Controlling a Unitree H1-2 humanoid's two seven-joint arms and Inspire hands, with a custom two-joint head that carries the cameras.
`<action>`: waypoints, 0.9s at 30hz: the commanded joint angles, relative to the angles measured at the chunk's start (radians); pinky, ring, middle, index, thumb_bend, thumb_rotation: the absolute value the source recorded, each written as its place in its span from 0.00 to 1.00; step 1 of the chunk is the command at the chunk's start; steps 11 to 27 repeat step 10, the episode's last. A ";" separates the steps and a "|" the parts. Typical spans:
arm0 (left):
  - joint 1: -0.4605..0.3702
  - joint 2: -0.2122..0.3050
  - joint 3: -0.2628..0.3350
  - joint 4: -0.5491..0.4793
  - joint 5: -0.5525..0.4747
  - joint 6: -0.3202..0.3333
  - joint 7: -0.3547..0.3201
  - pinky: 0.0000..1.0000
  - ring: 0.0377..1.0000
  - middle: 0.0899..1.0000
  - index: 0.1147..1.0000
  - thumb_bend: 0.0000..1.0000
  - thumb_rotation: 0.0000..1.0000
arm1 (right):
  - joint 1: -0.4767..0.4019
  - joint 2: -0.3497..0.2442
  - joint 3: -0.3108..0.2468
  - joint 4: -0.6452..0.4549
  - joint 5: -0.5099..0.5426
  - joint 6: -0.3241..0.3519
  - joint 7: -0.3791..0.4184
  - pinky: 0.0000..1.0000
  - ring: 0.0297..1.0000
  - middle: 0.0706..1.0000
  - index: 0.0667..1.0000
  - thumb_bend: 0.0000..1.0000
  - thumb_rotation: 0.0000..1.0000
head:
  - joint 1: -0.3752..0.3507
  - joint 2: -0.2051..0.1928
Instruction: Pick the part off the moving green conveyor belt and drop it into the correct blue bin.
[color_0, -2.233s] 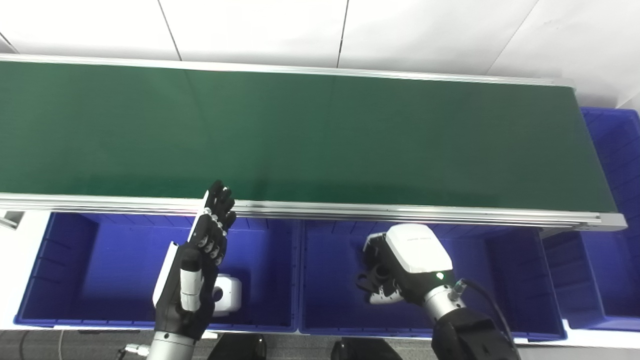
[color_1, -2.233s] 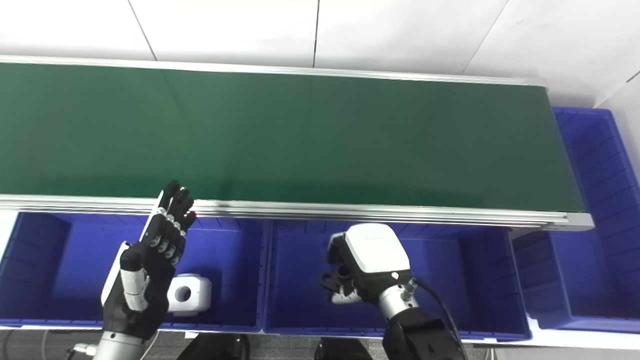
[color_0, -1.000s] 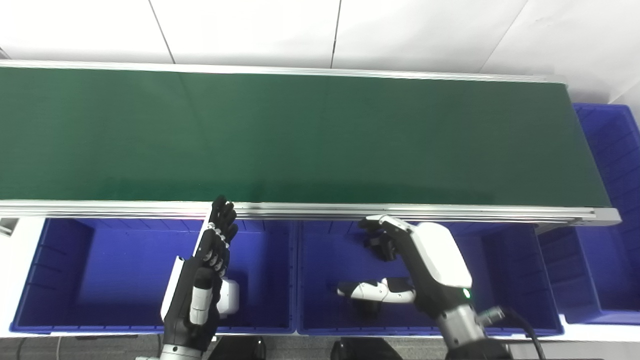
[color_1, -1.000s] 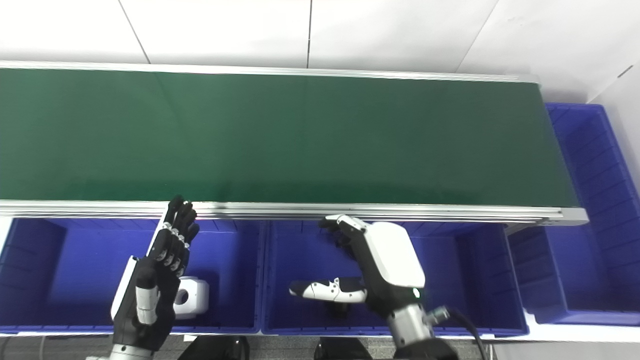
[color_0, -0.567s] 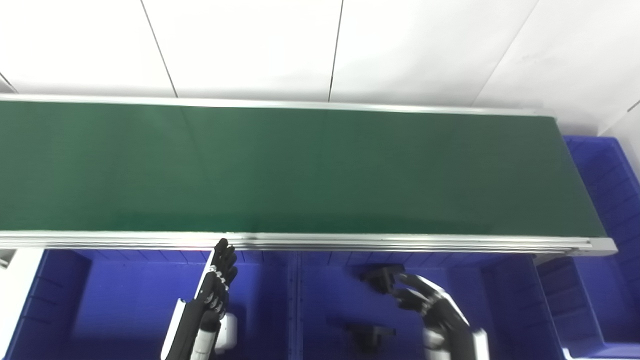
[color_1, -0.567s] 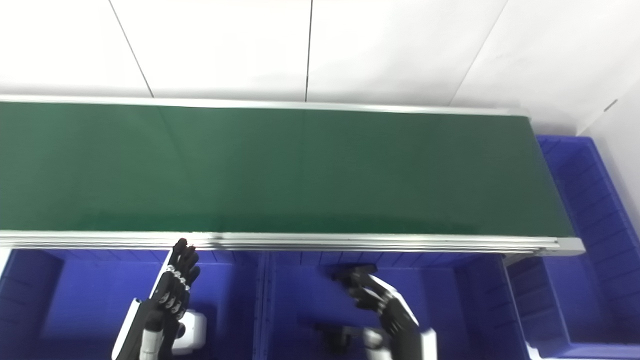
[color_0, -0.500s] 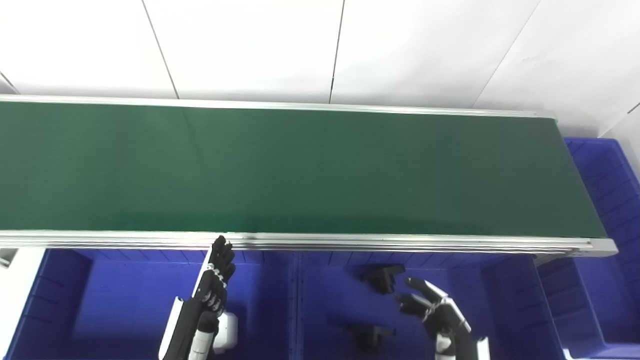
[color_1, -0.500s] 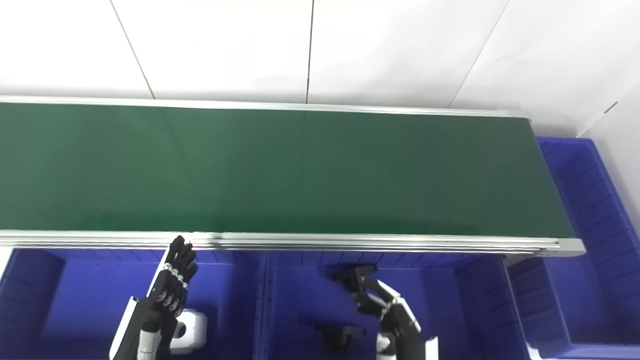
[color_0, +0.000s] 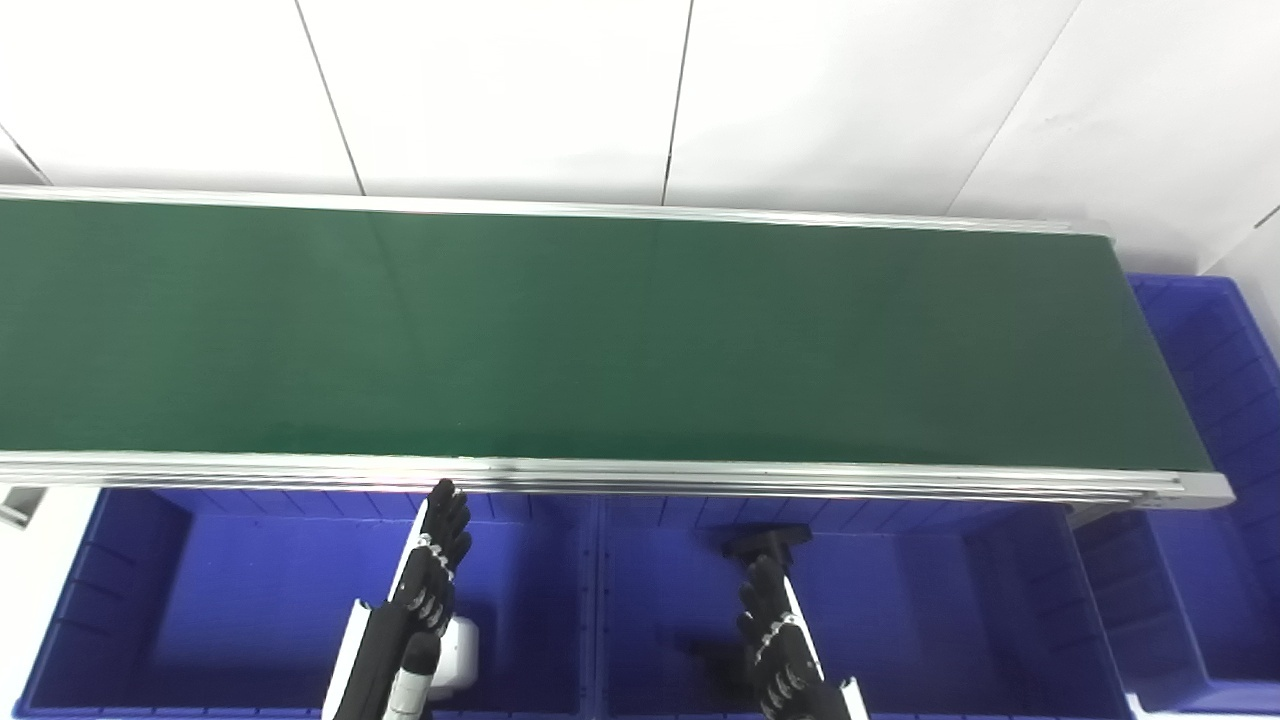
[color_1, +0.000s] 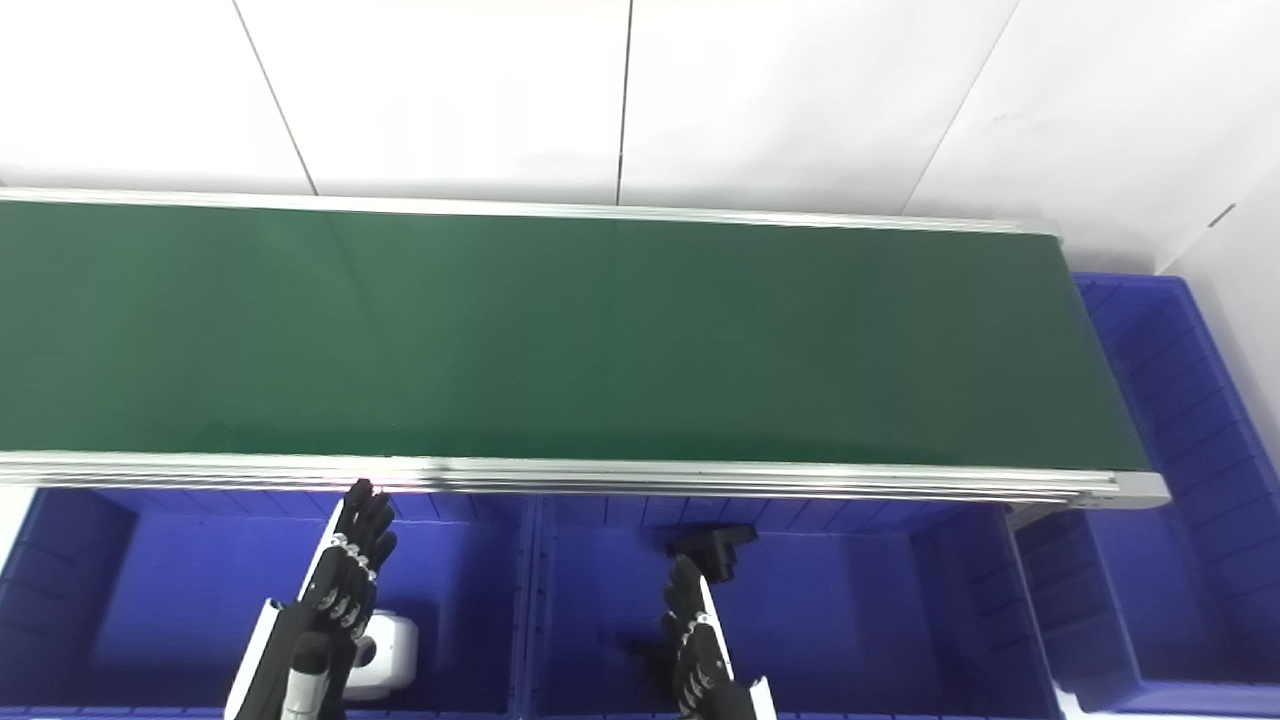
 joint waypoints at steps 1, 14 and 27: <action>0.016 -0.007 -0.004 -0.049 -0.001 -0.012 -0.003 1.00 1.00 1.00 1.00 0.77 0.95 | 0.022 0.011 -0.005 -0.041 -0.029 -0.044 0.014 1.00 1.00 1.00 1.00 0.92 0.95 | -0.001 0.007; 0.034 -0.010 -0.008 -0.080 -0.013 0.006 -0.003 1.00 1.00 1.00 1.00 0.77 0.92 | 0.027 0.024 -0.029 -0.064 -0.115 -0.043 0.014 1.00 1.00 1.00 1.00 0.92 0.99 | 0.008 0.029; 0.034 -0.010 -0.008 -0.080 -0.013 0.006 -0.003 1.00 1.00 1.00 1.00 0.77 0.92 | 0.027 0.024 -0.029 -0.064 -0.115 -0.043 0.014 1.00 1.00 1.00 1.00 0.92 0.99 | 0.008 0.029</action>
